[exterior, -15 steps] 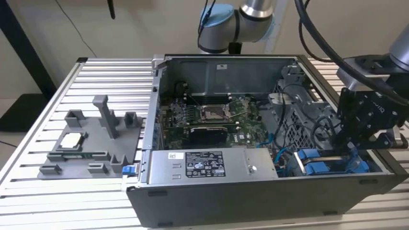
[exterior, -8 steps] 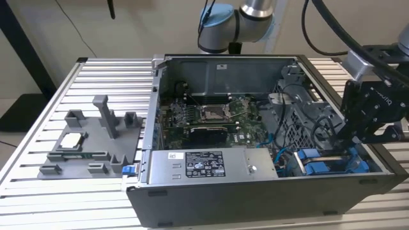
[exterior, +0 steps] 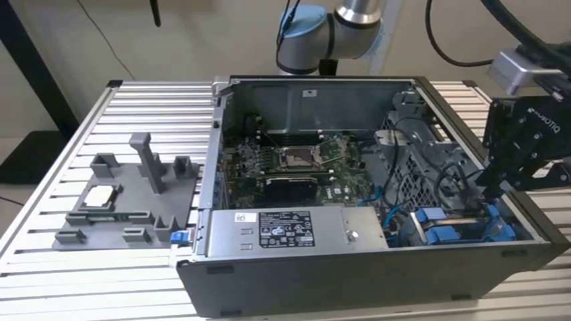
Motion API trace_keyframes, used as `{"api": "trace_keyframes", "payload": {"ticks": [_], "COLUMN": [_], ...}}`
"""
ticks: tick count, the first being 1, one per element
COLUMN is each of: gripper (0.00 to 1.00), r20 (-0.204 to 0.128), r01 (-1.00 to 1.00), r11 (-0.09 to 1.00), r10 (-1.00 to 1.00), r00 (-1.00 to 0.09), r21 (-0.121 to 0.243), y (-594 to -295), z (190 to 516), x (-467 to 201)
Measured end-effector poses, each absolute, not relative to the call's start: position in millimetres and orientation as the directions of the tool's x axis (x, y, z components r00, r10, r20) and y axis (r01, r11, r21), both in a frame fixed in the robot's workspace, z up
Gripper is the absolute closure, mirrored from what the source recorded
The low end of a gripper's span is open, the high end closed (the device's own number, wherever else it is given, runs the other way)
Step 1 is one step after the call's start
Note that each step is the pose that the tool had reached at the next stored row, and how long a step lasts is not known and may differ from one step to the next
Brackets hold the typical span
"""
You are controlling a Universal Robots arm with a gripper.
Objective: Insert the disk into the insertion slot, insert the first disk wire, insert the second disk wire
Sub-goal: 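Insert the first disk wire, then insert the second disk wire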
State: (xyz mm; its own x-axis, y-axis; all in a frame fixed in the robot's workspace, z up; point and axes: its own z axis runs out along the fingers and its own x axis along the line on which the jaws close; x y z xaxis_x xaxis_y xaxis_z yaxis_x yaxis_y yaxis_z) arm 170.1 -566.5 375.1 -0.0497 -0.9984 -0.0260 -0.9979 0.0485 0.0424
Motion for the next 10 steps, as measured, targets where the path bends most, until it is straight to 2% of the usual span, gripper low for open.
{"api": "trace_keyframes", "payload": {"ticks": [10], "gripper": [0.74], "r20": [-0.026], "r01": [-0.998], "r11": [0.048], "r10": [-0.998], "r00": [-0.049], "r21": [0.042], "y": [-566.3], "z": [382.4], "x": [172.8]}}
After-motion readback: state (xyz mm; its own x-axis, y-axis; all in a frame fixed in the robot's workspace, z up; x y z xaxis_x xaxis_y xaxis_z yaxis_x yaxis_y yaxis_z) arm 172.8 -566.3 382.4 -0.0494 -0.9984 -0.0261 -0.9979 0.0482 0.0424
